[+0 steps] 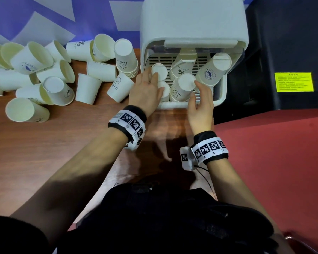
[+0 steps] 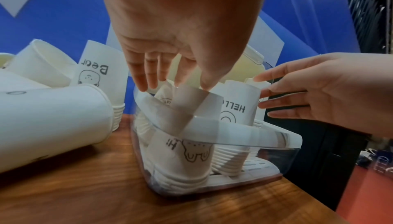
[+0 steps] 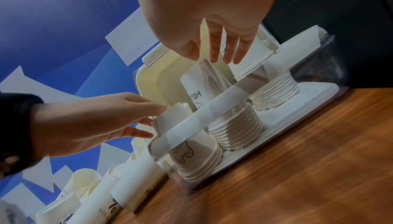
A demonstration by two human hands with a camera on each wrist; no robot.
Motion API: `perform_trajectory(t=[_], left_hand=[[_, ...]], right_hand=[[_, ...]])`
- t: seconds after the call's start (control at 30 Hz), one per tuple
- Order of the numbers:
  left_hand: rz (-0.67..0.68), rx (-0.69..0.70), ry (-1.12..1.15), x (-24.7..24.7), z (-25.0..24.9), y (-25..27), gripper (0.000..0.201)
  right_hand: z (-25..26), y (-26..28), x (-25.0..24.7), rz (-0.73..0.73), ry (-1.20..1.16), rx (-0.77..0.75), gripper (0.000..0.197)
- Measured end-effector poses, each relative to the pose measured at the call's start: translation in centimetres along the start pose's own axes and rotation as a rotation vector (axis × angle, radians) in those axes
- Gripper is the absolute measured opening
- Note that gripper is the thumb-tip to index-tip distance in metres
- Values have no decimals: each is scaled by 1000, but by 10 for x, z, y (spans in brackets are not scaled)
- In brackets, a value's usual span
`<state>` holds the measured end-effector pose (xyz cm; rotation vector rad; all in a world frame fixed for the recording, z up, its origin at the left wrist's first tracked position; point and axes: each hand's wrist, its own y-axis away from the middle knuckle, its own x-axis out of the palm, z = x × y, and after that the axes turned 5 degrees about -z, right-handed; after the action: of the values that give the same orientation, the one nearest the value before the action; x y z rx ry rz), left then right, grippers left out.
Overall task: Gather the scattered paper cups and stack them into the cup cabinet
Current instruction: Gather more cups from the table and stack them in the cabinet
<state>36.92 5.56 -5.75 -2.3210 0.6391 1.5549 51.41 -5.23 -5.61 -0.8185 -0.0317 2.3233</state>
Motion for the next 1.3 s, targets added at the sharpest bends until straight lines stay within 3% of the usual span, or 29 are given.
perform_trajectory(t=[0.1, 0.23, 0.5, 0.7, 0.83, 1.0, 1.3], left_hand=[[-2, -68, -46, -2, 0, 7, 56], [-17, -125, -37, -11, -3, 12, 54], [-18, -104, 38, -25, 3, 42, 50], [-159, -150, 197, -43, 24, 87, 41], [-212, -237, 255, -53, 48, 118, 43], [-249, -299, 274, -68, 89, 156, 41], [-294, -417, 235, -114, 194, 206, 39]], right_hand=[[4, 3, 2, -28, 2, -5, 33], [8, 5, 1, -47, 27, -12, 33], [29, 19, -8, -73, 78, -8, 36], [65, 35, -6, -8, 17, -40, 37], [87, 54, 16, 82, 1, -38, 35], [117, 83, 54, 227, -27, 84, 35], [189, 135, 145, 398, -39, 101, 38]])
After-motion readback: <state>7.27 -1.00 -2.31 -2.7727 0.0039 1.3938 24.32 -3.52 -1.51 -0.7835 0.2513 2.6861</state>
